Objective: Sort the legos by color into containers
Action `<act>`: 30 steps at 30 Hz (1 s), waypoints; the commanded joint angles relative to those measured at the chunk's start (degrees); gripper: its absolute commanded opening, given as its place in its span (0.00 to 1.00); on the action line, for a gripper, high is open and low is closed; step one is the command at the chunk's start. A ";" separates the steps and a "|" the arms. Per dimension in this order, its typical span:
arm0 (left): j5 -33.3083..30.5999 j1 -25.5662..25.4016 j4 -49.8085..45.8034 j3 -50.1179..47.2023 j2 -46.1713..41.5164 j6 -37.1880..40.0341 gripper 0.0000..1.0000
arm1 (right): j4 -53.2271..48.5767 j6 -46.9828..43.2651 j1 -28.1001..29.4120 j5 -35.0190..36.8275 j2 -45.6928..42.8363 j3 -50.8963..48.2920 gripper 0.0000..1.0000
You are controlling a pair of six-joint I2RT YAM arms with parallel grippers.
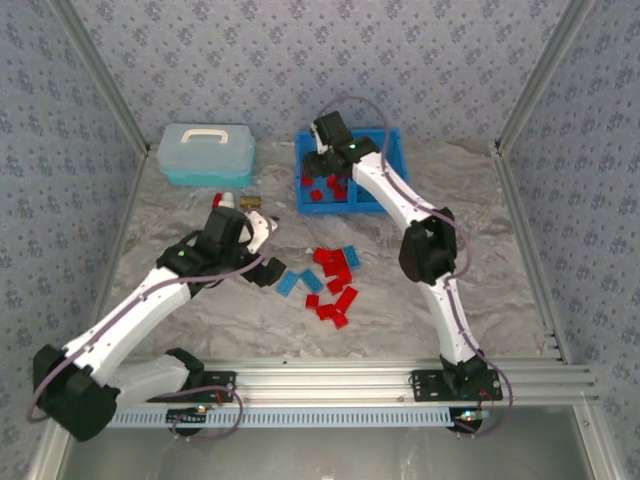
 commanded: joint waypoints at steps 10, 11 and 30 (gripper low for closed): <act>-1.29 -8.71 1.43 16.85 26.87 -28.06 0.84 | 25.25 6.92 -0.74 -4.34 -52.85 -60.47 0.90; -1.02 -8.69 1.14 17.69 28.75 -27.90 0.84 | 24.66 6.53 -0.81 -4.82 -54.96 -63.16 0.93; -1.84 -9.68 4.50 26.97 50.51 -24.59 0.67 | 26.66 7.73 -0.21 -1.39 -73.83 -83.58 1.00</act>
